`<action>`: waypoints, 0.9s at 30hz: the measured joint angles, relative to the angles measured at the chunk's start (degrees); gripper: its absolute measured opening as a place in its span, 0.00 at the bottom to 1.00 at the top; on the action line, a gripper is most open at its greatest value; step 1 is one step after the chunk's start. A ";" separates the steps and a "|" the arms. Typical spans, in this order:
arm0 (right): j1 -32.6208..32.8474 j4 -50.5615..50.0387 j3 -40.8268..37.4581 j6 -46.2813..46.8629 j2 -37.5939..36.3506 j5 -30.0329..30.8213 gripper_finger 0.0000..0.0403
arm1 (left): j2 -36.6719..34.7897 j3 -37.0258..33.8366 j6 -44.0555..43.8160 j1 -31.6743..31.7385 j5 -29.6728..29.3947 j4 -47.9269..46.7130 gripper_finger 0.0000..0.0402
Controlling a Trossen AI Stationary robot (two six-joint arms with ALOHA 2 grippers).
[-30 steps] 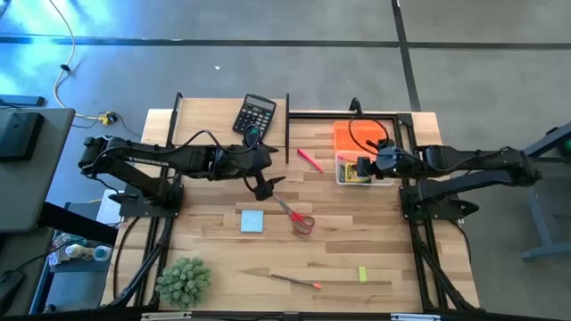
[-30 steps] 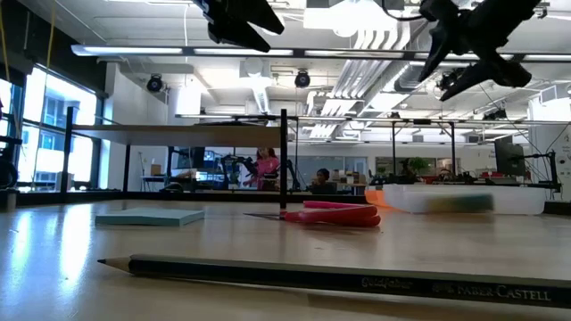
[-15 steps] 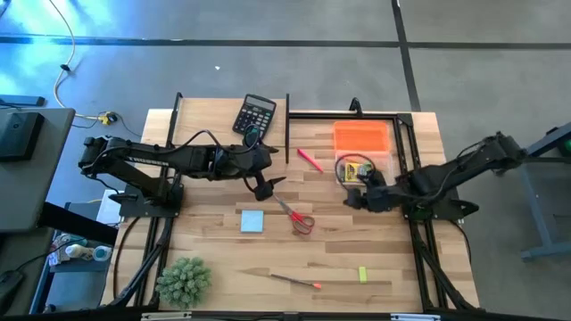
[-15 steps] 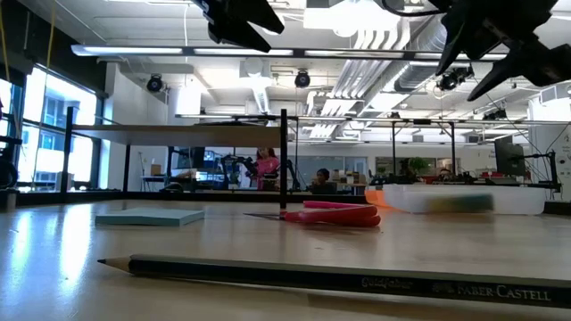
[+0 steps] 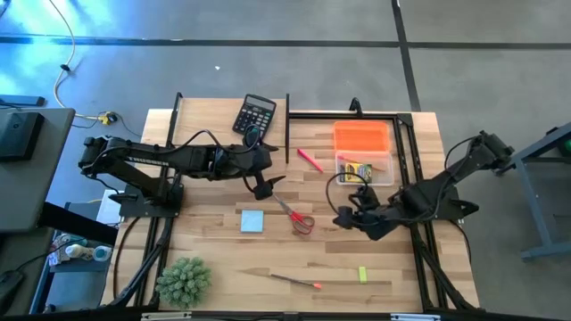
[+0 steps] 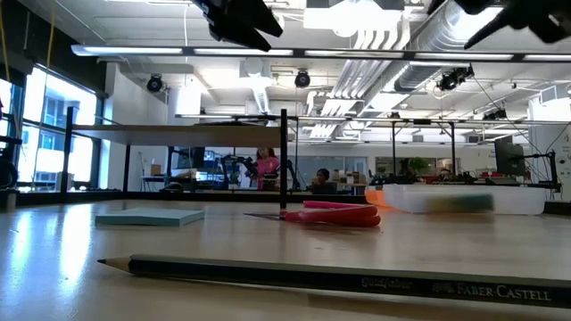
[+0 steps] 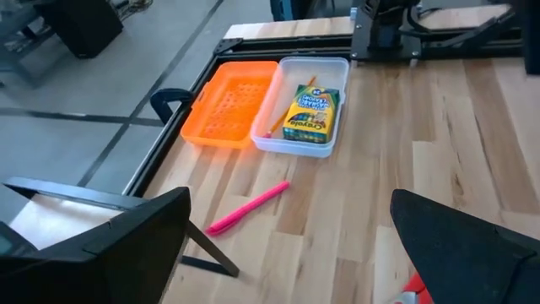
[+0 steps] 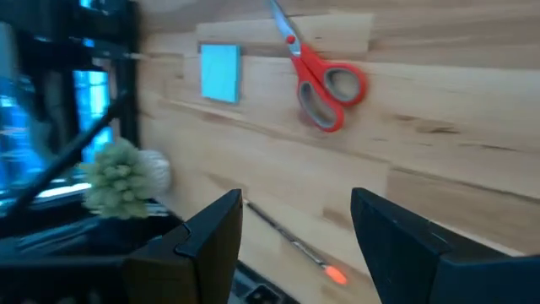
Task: Pack school essentials
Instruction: Put the light green eraser into the orange supply box
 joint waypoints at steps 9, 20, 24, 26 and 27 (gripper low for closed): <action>3.68 -19.25 13.71 1.43 10.17 -6.96 0.52 | 0.00 0.00 0.92 0.00 -0.07 0.00 0.99; 9.64 -17.63 13.90 16.31 17.79 -16.92 0.52 | 0.00 0.00 0.94 0.00 -0.07 -0.24 0.99; 11.79 -15.92 13.89 22.55 20.69 -20.76 0.52 | 0.00 0.00 0.93 0.00 -0.07 -0.24 0.99; 12.65 -15.60 13.89 24.67 22.12 -21.87 0.52 | 0.00 0.00 0.93 0.00 -0.07 -0.24 0.99; 12.98 -15.55 13.90 25.34 22.74 -22.55 0.52 | 0.00 0.00 0.94 0.00 -0.06 -0.24 0.99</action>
